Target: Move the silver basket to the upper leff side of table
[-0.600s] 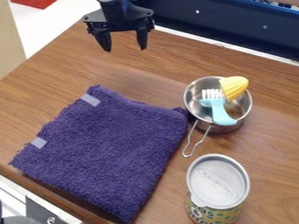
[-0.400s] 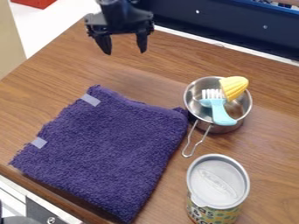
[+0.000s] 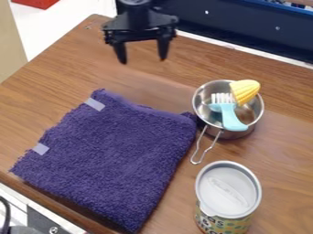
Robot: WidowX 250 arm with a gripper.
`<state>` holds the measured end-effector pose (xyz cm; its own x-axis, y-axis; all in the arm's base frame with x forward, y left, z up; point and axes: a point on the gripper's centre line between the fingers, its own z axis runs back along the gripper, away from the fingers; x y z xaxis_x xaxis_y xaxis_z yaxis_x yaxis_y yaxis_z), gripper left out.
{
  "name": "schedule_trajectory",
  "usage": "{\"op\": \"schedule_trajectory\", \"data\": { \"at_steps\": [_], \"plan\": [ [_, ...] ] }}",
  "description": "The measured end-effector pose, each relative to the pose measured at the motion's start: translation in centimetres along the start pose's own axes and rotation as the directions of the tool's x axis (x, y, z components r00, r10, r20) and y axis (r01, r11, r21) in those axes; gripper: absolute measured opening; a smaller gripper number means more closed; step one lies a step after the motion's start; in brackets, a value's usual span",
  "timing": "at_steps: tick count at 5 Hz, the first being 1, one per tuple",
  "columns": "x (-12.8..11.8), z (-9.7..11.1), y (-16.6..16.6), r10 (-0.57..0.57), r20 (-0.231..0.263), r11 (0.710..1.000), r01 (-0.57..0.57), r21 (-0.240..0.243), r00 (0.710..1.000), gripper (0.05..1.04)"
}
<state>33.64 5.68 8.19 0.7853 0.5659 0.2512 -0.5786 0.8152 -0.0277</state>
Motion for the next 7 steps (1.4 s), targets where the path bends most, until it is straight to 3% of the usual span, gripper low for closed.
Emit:
{"op": "schedule_trajectory", "data": {
  "at_steps": [1,2,3,5,6,7],
  "plan": [
    [-1.8,0.5,-1.6,-0.089,-0.071,0.996,0.087,-0.031,0.994,0.998],
    [-3.6,1.4,-3.4,-0.143,-0.095,0.987,0.134,-0.09,0.985,0.997],
    [-5.5,1.2,-3.9,-0.127,-0.144,0.986,0.109,-0.127,0.982,0.998],
    [-7.4,0.7,-4.3,-0.007,-0.178,0.997,-0.007,-0.074,0.984,0.998],
    [-7.6,0.2,-4.3,0.032,-0.158,0.997,-0.043,-0.068,0.987,0.998],
    [-8.3,-0.2,-4.3,-0.001,-0.14,0.998,-0.006,-0.055,0.99,0.998]
  ]
}}
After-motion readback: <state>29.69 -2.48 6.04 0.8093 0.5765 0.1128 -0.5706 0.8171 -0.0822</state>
